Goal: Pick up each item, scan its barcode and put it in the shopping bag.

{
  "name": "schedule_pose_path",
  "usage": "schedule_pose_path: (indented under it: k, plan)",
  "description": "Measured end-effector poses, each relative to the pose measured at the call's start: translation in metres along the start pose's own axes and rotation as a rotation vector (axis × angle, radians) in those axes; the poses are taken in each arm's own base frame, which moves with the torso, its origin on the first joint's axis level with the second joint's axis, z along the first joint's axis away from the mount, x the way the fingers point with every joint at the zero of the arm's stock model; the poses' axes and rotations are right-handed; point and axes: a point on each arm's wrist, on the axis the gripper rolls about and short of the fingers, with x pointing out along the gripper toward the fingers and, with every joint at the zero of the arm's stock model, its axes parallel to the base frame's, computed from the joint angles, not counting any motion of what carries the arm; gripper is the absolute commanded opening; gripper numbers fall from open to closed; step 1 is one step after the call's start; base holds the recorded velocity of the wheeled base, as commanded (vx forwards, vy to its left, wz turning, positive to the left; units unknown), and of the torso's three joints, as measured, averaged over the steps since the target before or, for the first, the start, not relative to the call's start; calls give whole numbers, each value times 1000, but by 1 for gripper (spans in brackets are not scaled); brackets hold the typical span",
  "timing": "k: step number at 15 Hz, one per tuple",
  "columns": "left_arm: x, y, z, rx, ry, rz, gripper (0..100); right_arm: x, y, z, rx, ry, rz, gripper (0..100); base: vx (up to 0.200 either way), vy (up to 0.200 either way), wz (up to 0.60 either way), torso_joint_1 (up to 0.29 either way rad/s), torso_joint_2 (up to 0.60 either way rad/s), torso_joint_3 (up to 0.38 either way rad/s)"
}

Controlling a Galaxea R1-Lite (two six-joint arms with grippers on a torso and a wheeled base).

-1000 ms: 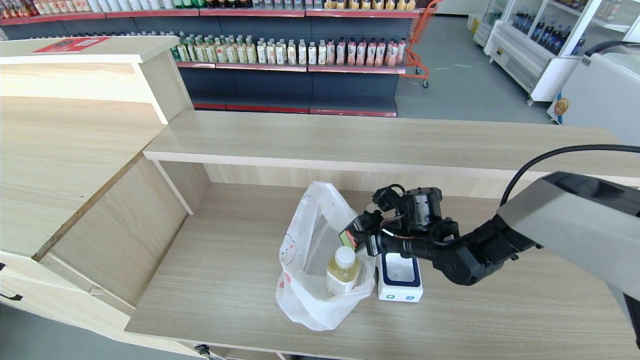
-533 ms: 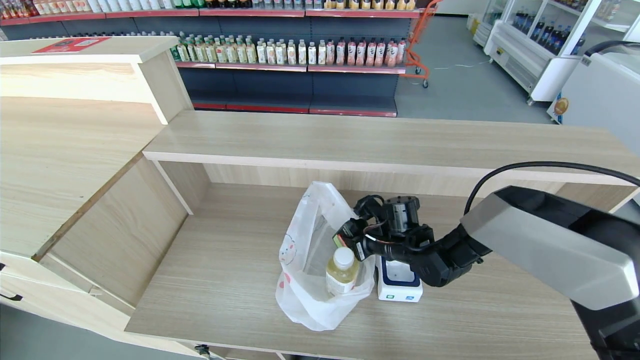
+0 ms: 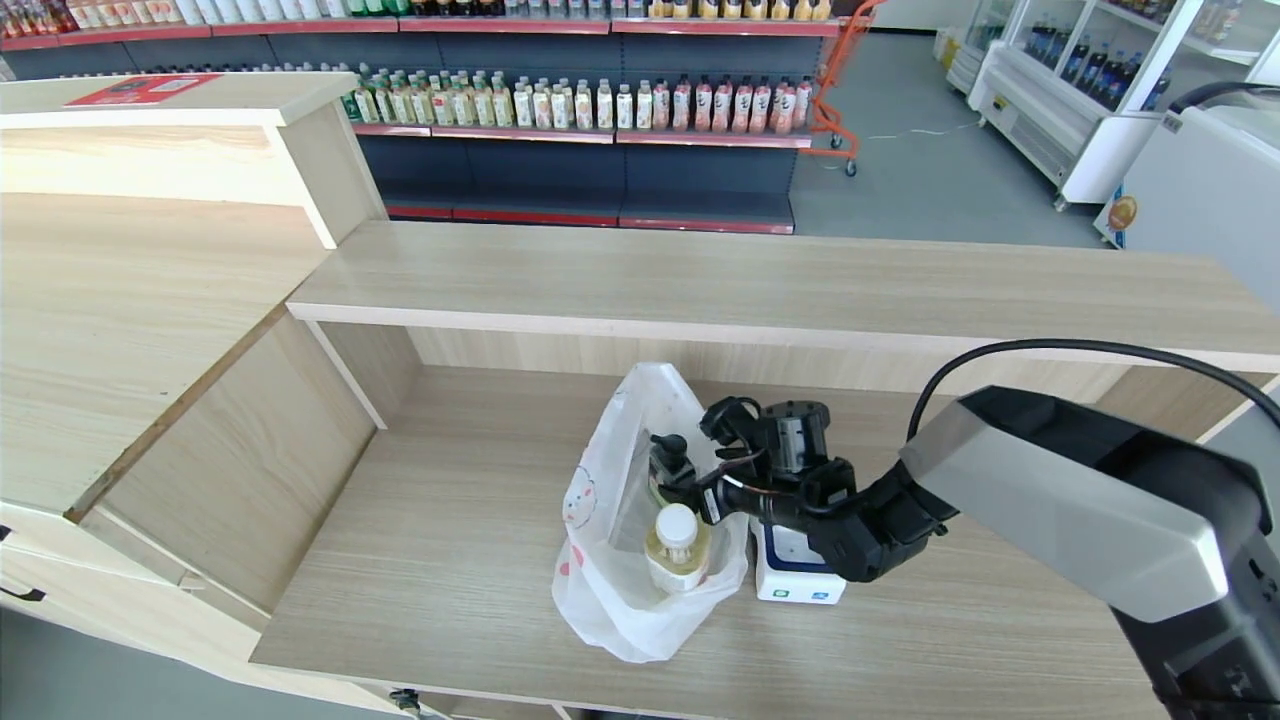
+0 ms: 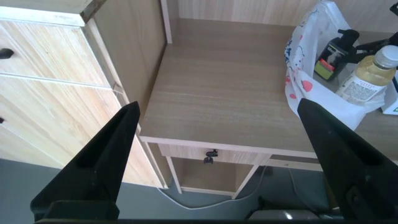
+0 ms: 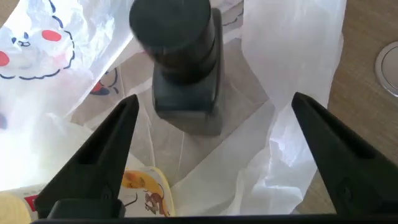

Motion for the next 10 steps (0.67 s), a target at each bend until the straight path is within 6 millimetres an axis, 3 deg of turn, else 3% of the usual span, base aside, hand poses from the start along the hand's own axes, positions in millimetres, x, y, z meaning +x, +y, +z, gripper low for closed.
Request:
schedule_pose_path:
  k: [4,8,10]
  plan:
    - [0,0,0,0,0,0,100,-26,-4,21,251,-16,-1,100,0,0,0,0,0,0]
    - [0,0,0,0,0,0,100,-89,-13,38,464,0,30,100,0,0,0,0,0,0]
    - [0,0,0,0,0,0,100,-133,-16,53,528,2,15,100,0,0,0,0,0,0]
